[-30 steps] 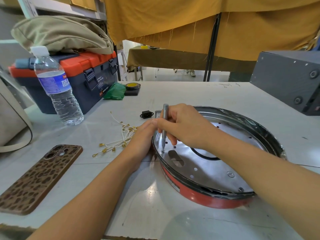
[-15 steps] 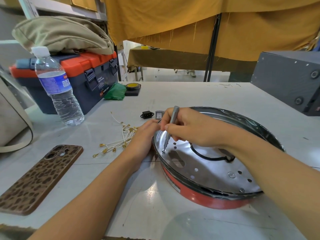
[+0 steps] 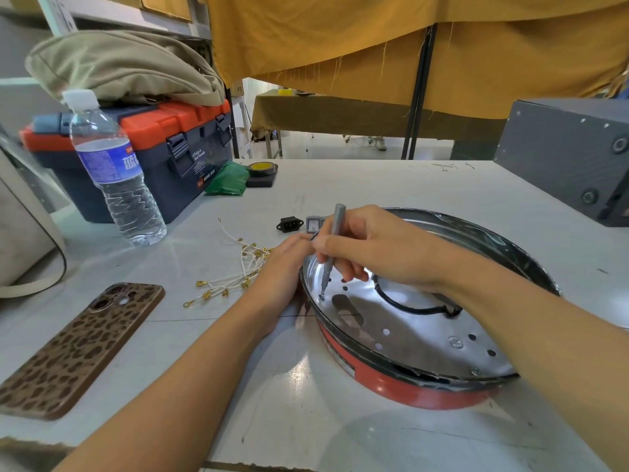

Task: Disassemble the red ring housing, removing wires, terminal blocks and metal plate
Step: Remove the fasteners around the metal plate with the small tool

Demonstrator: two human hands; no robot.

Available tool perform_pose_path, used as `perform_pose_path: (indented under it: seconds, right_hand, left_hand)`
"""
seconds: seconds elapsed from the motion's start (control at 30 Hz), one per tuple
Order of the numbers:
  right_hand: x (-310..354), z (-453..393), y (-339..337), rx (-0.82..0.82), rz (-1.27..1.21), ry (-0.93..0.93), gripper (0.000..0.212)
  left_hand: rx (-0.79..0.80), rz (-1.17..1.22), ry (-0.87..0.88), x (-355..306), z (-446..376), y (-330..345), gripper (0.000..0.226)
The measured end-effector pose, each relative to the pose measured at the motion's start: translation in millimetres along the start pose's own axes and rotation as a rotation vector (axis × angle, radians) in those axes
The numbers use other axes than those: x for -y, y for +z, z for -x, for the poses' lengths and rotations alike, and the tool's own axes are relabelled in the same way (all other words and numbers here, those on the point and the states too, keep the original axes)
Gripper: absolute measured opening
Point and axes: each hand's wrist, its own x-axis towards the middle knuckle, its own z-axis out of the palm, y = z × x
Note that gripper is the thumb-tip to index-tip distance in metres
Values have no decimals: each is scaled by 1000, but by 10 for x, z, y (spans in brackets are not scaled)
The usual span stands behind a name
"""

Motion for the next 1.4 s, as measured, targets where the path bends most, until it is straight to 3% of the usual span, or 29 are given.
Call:
perform_pose_path:
  seconds: [0.13, 0.3, 0.6, 0.8, 0.93, 1.23, 1.4]
  right_hand:
    - [27, -13, 32, -25, 39, -38, 36]
    - [15, -8, 11, -7, 35, -23, 35]
    - [-33, -3, -34, 29, 16, 88, 15]
    - [-42, -12, -47, 17, -20, 68, 10]
    - [-48, -10, -54, 9, -31, 48, 15]
    - [-51, -23, -21, -1, -8, 20, 31]
    - [-40, -16, -21, 3, 19, 8, 29]
  left_hand:
    - [14, 37, 6, 0, -3, 9, 28]
    - [-7, 15, -9, -16, 5, 13, 44]
    - [-49, -32, -6, -26, 12, 11, 33]
    - [-38, -46, -2, -30, 24, 12, 28]
    - [-10, -2, -15, -31, 35, 25, 15]
    - [15, -51, -7, -26, 23, -9, 26]
    - [-193, -545, 150, -151, -7, -88, 20]
